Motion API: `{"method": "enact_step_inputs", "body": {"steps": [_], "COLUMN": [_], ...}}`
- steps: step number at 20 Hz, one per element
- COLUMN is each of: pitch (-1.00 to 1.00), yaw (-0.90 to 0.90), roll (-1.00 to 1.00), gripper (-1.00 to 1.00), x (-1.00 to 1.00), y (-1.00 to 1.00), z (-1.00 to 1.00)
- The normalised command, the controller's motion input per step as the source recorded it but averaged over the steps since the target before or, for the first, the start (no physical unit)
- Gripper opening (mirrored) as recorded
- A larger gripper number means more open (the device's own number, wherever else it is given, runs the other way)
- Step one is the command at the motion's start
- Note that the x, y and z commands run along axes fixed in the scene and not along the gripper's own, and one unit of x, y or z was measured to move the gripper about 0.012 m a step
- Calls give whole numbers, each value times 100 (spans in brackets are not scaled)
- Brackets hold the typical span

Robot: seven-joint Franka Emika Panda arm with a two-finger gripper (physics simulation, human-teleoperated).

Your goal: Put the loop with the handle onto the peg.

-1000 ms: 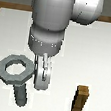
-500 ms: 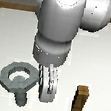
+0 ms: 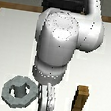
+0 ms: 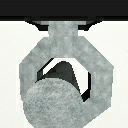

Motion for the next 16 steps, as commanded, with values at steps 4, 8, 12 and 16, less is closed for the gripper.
{"method": "enact_step_inputs", "body": {"steps": [4, 8, 12, 16], "pitch": [0, 0, 0, 0], "yaw": [0, 0, 0, 0], "roll": [0, 0, 0, 0], "gripper": [100, 100, 100, 100], "x": [0, 0, 0, 0], "y": [0, 0, 0, 0], "z": [0, 0, 0, 0]}}
